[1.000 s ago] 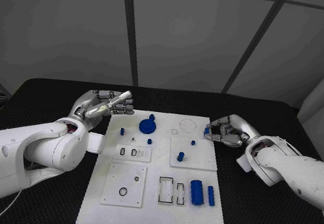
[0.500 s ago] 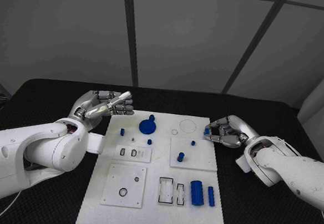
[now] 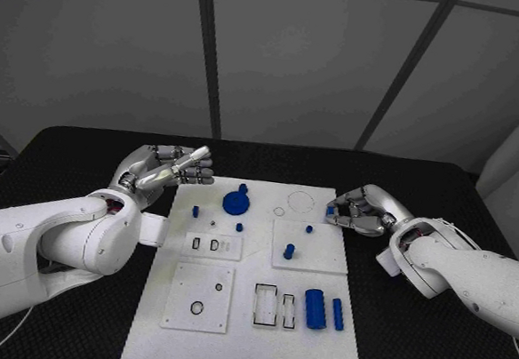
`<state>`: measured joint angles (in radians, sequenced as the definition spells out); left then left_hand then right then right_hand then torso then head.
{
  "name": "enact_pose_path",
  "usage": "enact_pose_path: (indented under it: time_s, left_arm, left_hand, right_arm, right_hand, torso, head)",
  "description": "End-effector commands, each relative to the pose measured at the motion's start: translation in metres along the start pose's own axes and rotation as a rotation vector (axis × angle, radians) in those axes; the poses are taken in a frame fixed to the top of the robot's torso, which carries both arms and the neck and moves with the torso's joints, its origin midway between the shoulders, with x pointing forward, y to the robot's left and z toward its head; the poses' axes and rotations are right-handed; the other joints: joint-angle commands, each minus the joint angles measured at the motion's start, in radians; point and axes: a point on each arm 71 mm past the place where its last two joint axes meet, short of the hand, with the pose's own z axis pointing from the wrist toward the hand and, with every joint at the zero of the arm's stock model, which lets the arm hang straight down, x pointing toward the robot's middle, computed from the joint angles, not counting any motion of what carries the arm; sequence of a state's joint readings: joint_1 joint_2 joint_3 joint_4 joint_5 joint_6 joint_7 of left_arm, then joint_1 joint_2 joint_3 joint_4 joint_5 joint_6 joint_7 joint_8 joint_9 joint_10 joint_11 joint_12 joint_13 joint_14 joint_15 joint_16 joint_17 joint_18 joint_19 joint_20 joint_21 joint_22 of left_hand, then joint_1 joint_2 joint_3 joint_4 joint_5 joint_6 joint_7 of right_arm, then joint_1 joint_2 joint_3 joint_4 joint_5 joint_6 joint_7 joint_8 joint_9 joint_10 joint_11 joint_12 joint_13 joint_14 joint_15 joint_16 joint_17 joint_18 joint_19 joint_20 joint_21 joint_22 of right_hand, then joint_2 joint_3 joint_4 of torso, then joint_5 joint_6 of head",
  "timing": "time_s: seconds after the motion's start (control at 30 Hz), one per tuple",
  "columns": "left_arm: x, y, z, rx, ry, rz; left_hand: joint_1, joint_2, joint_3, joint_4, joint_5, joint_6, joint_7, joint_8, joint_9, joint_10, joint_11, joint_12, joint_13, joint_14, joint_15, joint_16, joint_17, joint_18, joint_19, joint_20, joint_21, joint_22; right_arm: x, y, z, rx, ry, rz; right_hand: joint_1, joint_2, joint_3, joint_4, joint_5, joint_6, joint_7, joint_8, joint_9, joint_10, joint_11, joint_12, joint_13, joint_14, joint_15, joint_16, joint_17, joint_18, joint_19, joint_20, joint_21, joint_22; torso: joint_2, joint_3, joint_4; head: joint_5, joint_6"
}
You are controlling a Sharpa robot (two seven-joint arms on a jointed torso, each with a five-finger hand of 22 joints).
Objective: Assemble the parts on the task board
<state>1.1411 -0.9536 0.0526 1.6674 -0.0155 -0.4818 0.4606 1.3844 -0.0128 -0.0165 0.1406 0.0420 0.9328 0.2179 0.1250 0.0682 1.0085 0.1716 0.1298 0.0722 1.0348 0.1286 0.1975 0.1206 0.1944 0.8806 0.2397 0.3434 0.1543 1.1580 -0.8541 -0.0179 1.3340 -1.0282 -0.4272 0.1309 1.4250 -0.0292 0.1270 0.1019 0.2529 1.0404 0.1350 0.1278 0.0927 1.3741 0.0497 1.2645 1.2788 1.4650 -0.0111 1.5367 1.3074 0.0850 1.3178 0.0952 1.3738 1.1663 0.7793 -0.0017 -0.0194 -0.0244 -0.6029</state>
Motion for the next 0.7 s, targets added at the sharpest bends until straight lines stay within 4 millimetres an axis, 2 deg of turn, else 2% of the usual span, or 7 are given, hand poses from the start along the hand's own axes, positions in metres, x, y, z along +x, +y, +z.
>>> enact_pose_path:
  time_s: [0.03,0.33,0.47,0.57,0.7]
  left_arm:
    - [0.001,-0.001,0.0,0.008,0.01,-0.001]
    - [0.0,-0.001,0.0,0.008,0.009,-0.001]
    - [0.0,-0.001,-0.001,0.008,0.008,0.0]
    - [0.0,-0.001,-0.001,0.007,0.006,-0.001]
    - [-0.001,-0.001,-0.001,0.005,0.004,-0.003]
  left_hand:
    - [0.002,0.011,-0.006,-0.001,0.005,0.0,0.005,-0.006,-0.001,-0.001,0.002,-0.006,-0.002,0.004,0.002,-0.004,0.001,-0.014,-0.006,-0.002,0.001,-0.001]
    - [0.002,0.011,-0.006,-0.001,0.005,0.0,0.005,-0.006,-0.001,-0.001,0.002,-0.006,-0.002,0.004,0.002,-0.004,0.001,-0.014,-0.006,-0.002,0.001,-0.001]
    - [0.002,0.011,-0.007,-0.001,0.005,0.0,0.005,-0.006,-0.001,-0.001,0.002,-0.006,-0.002,0.004,0.002,-0.004,0.001,-0.014,-0.006,-0.002,0.001,-0.001]
    - [0.003,0.011,-0.007,-0.001,0.005,-0.001,0.006,-0.007,-0.001,-0.002,0.003,-0.008,-0.002,0.004,0.002,-0.005,0.001,-0.014,-0.006,-0.002,0.001,-0.002]
    - [0.003,0.011,-0.007,-0.001,0.005,-0.001,0.006,-0.007,-0.001,-0.002,0.003,-0.008,-0.002,0.004,0.002,-0.005,0.001,-0.014,-0.006,-0.002,0.001,-0.002]
  right_arm:
    - [-0.002,0.001,0.001,-0.002,-0.022,-0.006]
    - [-0.005,0.002,0.0,-0.003,-0.07,-0.006]
    - [-0.006,0.006,-0.003,-0.013,-0.081,-0.002]
    - [-0.007,0.012,-0.007,-0.026,-0.085,0.006]
    - [-0.009,0.03,-0.01,-0.068,-0.091,0.026]
  right_hand:
    - [0.004,0.018,0.011,-0.002,-0.004,0.017,-0.007,0.009,0.005,0.006,-0.005,0.005,0.003,0.092,-0.01,0.006,0.203,-0.004,0.008,-0.002,0.004,0.004]
    - [0.01,0.032,0.04,-0.013,0.002,0.038,-0.018,0.019,0.012,0.017,-0.015,0.016,0.014,0.094,-0.02,0.01,0.213,-0.007,0.018,-0.011,0.012,0.019]
    - [0.011,0.035,0.05,-0.016,0.007,0.039,-0.018,0.018,0.013,0.019,-0.016,0.018,0.017,0.095,-0.021,0.012,0.216,-0.008,0.02,-0.013,0.014,0.023]
    - [0.011,0.036,0.053,-0.017,0.01,0.039,-0.018,0.018,0.014,0.02,-0.016,0.018,0.017,0.095,-0.021,0.013,0.218,-0.009,0.022,-0.014,0.015,0.026]
    - [0.008,0.037,0.057,-0.017,0.016,0.039,-0.018,0.018,0.014,0.021,-0.016,0.018,0.018,0.096,-0.022,0.015,0.222,-0.01,0.025,-0.015,0.018,0.031]
  torso:
    - [0.0,-0.0001,0.0004]
    - [0.0,0.0008,-0.0002]
    - [-0.002,-0.0009,-0.001]
    - [-0.004,-0.0018,-0.0017]
    - [-0.006,-0.0025,-0.0015]
  head:
    - [0.001,0.0]
    - [0.002,-0.003]
    - [0.002,-0.004]
    - [0.004,-0.006]
    - [0.005,-0.004]
